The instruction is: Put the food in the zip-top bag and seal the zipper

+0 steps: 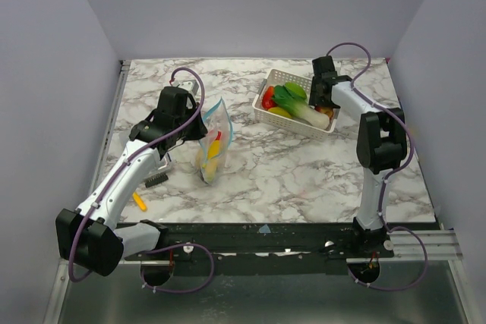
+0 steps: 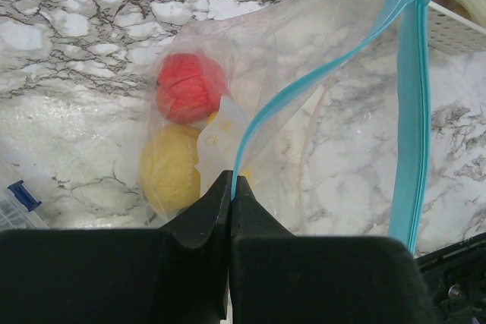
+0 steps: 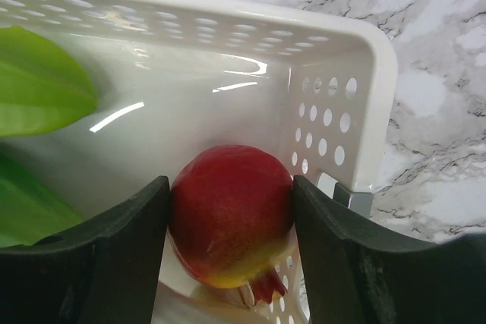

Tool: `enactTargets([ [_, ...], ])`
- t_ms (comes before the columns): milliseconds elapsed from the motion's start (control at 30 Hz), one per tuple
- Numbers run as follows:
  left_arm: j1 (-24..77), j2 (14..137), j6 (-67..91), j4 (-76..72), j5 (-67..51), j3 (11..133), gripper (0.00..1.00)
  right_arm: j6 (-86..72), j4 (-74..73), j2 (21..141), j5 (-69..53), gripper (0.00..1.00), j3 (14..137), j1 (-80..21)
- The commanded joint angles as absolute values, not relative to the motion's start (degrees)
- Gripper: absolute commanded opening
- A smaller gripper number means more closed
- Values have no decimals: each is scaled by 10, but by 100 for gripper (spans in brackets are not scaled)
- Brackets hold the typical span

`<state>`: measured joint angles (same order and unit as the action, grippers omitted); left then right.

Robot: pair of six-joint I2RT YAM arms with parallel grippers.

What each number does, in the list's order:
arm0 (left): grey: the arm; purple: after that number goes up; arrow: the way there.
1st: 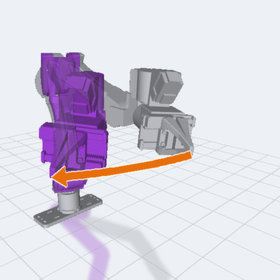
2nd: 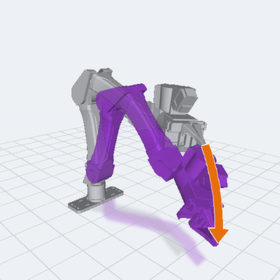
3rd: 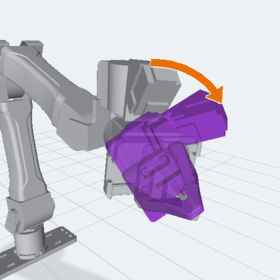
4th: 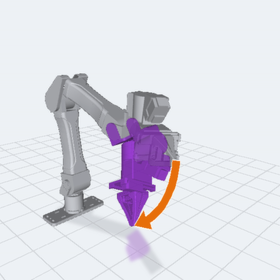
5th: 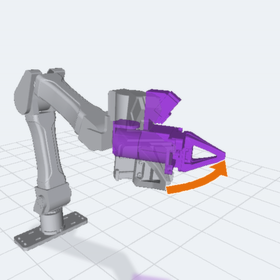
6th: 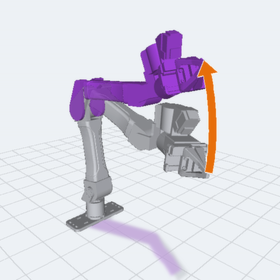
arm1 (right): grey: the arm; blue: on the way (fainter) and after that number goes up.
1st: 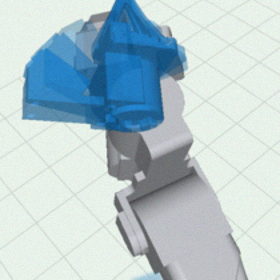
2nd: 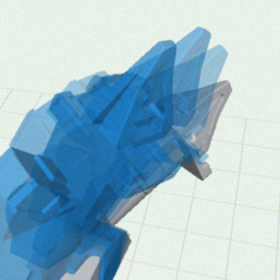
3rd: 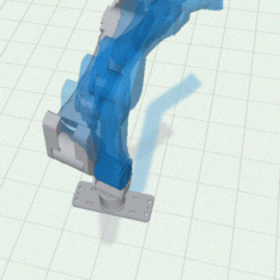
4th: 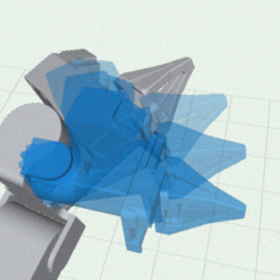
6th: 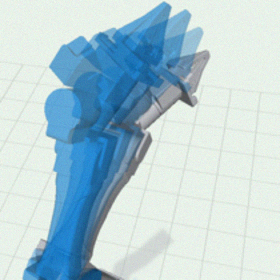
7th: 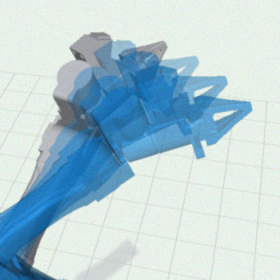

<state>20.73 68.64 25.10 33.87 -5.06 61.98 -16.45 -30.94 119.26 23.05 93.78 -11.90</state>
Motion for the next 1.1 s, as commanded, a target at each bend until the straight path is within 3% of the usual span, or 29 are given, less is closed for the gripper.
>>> enactTargets([
  [0,205,689,248,333,-61,617,0,-155,-323,1207,223,57,932,-115],
  [433,206,687,250,331,-65,616,0,-139,-312,1156,231,30,953,-114],
  [667,206,686,250,332,-64,616,0,-145,-260,1090,194,22,921,-114],
  [800,206,685,250,332,-66,616,0,-161,-207,1044,153,15,880,-114],
  [1067,206,685,250,331,-66,616,0,-245,-66,923,-56,4,770,-115],
])
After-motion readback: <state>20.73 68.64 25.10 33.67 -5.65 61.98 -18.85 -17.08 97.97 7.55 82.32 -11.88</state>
